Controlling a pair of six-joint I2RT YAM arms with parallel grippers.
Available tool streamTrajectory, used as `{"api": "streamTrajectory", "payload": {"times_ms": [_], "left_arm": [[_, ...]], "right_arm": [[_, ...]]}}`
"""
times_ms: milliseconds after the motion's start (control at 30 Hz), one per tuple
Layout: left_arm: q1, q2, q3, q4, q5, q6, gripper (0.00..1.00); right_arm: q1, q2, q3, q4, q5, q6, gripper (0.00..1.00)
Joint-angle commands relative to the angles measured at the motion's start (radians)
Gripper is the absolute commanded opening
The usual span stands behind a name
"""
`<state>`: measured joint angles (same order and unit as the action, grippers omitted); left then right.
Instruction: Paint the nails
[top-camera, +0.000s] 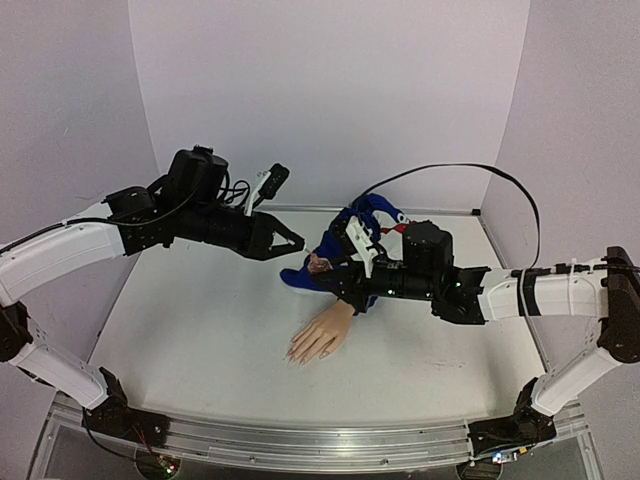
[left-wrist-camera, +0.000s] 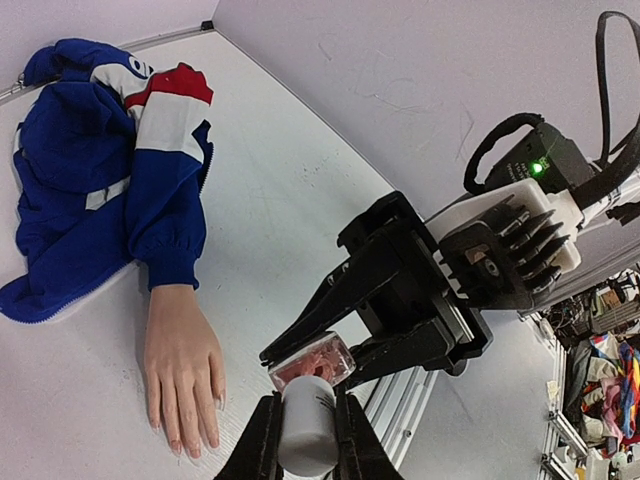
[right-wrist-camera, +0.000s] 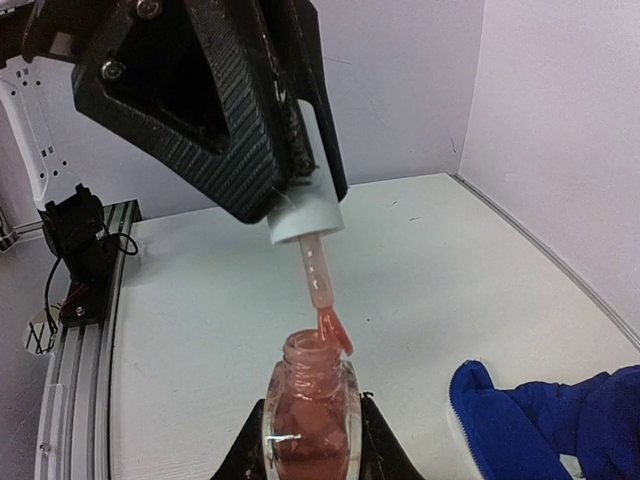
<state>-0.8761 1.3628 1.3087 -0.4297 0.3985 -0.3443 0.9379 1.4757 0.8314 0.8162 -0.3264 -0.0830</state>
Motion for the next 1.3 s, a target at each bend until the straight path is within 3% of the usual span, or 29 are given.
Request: {"api": "streamTrajectory", "payload": {"times_ms": [0,1267], "left_arm": [[0.005,-0.008,0.055,-0.007,0.019,0.001,0.0],[0.003,0.034,0.104,-0.091,0.041,0.025,0.0]], "right_arm": [[0.006,-0.009,0.047,0.081,-0.011,-0.015,0.0],[0.005,0.028,0.119,0.025,-0.067,-0.088,0.0]]}}
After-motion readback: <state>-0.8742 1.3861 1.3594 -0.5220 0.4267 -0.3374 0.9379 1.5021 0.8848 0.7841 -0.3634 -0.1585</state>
